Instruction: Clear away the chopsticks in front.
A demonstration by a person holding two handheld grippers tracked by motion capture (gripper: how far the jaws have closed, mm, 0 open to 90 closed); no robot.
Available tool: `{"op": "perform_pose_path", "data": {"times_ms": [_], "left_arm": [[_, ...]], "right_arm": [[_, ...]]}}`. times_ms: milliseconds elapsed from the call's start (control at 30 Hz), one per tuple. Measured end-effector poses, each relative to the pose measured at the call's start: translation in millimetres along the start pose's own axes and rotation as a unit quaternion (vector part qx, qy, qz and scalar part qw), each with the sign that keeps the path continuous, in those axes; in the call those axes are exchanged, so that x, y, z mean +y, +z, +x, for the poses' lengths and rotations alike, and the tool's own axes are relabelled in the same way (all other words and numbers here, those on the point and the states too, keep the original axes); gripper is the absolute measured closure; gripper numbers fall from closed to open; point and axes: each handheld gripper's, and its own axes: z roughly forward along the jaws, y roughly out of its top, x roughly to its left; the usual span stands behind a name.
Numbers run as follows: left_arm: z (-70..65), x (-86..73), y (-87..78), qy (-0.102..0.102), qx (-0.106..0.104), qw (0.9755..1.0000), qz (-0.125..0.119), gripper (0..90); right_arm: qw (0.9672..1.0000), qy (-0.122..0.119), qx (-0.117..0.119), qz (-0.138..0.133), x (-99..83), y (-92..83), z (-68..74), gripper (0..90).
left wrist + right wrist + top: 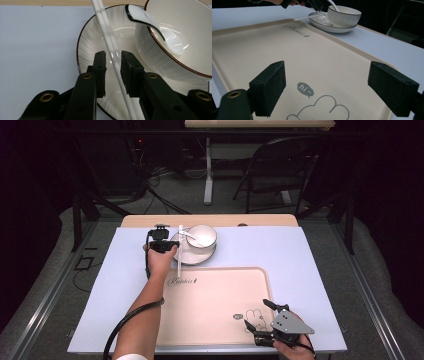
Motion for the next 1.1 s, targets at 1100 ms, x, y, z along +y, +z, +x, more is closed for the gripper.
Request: {"op": "perform_pose_path", "data": {"times_ms": [1100], "left_arm": [[0.6,10.0,19.0,-0.028,0.022,0.9984,0.043,79.1]], "right_arm": [[1.0000,-0.002,0.002,-0.002,0.3,-0.5,-0.3,14.2]]}}
